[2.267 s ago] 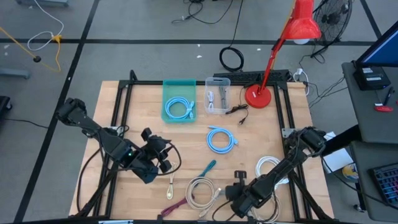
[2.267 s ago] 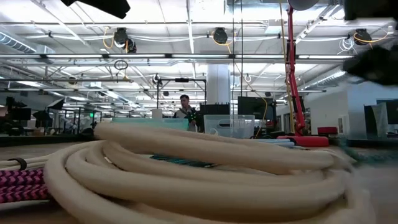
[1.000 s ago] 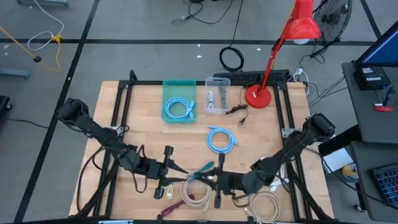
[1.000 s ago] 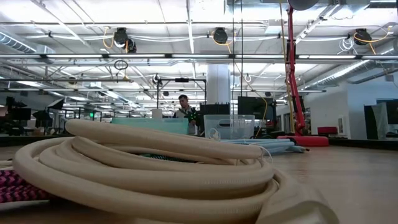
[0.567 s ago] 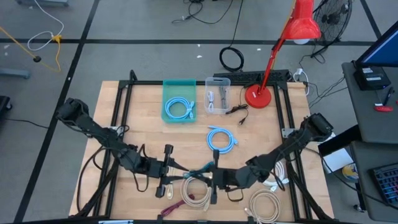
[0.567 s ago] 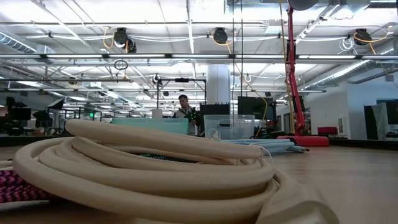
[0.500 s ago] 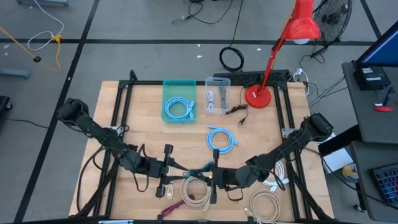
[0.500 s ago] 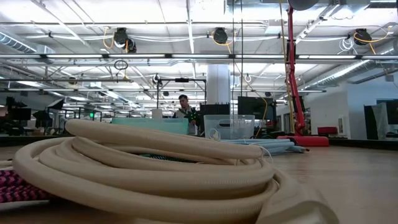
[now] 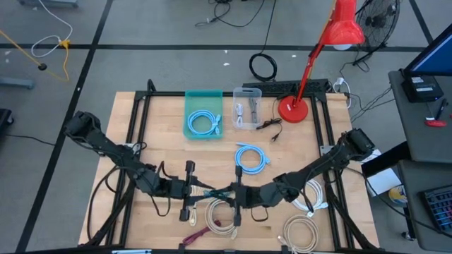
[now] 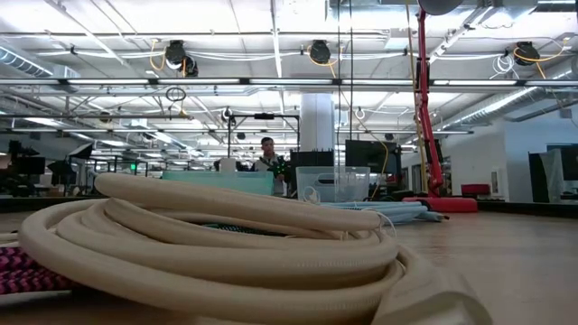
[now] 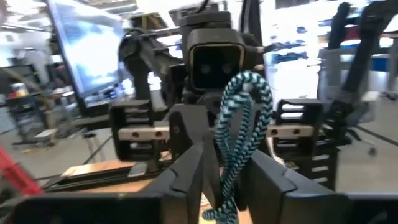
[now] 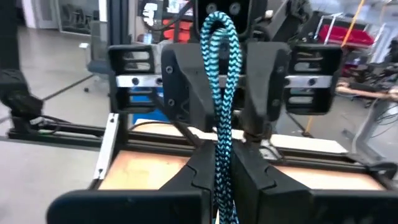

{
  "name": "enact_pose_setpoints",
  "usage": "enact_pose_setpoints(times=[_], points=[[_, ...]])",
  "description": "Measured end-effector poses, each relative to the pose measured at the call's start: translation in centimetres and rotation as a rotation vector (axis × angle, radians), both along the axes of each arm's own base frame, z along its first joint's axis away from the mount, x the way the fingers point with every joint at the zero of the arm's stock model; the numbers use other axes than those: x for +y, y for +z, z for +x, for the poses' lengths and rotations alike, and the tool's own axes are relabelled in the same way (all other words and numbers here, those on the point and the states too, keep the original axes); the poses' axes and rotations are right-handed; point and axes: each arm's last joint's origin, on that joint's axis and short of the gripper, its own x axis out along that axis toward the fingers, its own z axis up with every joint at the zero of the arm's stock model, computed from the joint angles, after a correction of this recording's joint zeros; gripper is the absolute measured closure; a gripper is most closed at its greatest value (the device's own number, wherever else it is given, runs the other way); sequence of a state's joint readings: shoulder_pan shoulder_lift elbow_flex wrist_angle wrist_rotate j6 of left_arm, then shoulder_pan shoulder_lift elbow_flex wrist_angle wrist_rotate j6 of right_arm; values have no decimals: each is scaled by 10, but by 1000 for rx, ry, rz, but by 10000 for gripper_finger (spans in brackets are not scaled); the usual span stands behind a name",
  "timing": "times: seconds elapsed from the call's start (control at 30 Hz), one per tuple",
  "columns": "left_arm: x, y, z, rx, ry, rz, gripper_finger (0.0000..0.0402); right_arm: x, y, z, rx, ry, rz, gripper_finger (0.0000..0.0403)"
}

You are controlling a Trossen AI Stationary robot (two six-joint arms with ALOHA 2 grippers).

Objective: Pick and place items into bin
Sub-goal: Put the bottom black blue charger cable into the transparent bin

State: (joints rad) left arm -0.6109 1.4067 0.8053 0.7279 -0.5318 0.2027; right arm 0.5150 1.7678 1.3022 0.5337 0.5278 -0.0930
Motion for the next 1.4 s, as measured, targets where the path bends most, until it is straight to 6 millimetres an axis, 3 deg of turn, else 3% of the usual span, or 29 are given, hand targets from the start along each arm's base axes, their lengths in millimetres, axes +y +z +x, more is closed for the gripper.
enact_pose_setpoints(times=[0.13, 0.3, 0.47, 0.57, 0.73, 0.93, 1.13, 1.23, 1.4], points=[[0, 0, 0, 2, 16, 0, 385, 1, 1, -1, 0, -14, -64, 361], [9, 3, 3, -10, 89, -34, 394, 13, 4, -13, 10, -142, -155, 283], [43, 5, 17, 1, 198, -165, 396, 27, 17, -44, 83, -520, -336, 225], [90, -1, 36, 109, 206, -297, 396, 32, 18, -57, 136, -703, -377, 207], [194, 4, 64, 317, 158, -578, 396, 58, 10, -80, 144, -642, -397, 204], [289, 35, 73, 340, 136, -774, 396, 68, -32, -105, 149, -581, -368, 220], [347, 44, 110, 464, 127, -909, 396, 32, -74, -118, 162, -558, -250, 233], [370, 34, 133, 585, 180, -939, 396, 0, -102, -120, 222, -531, -165, 236], [410, 4, 160, 757, 276, -1025, 396, -52, -133, -123, 352, -494, 28, 236]])
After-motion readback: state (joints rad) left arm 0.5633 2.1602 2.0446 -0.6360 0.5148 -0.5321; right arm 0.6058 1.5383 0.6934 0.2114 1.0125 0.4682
